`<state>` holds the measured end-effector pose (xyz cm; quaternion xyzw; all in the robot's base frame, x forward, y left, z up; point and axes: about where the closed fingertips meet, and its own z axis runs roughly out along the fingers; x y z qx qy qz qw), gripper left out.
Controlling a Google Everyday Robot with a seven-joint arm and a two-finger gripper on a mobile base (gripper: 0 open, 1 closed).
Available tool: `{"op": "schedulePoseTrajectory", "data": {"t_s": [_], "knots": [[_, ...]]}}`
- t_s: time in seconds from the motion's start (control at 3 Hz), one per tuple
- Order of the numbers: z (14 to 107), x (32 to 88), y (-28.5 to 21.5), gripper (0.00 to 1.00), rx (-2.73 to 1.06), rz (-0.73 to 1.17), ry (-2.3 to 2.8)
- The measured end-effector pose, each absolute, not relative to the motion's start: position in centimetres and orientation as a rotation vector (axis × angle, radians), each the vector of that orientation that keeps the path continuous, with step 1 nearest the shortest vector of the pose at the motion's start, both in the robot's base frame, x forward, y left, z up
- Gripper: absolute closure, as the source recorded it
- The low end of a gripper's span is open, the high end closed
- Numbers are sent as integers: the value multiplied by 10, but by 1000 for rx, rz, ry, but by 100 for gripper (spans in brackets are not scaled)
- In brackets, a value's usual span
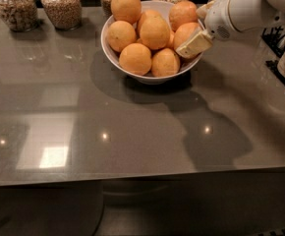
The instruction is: Pick orange from white bowl
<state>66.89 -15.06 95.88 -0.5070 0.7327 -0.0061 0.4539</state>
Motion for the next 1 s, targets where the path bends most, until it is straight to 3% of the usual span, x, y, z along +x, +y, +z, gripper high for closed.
{"op": "schedulePoseTrajectory", "data": {"t_s": [1.0], "knots": [[923, 689, -158, 30, -1275, -23, 1872]]}}
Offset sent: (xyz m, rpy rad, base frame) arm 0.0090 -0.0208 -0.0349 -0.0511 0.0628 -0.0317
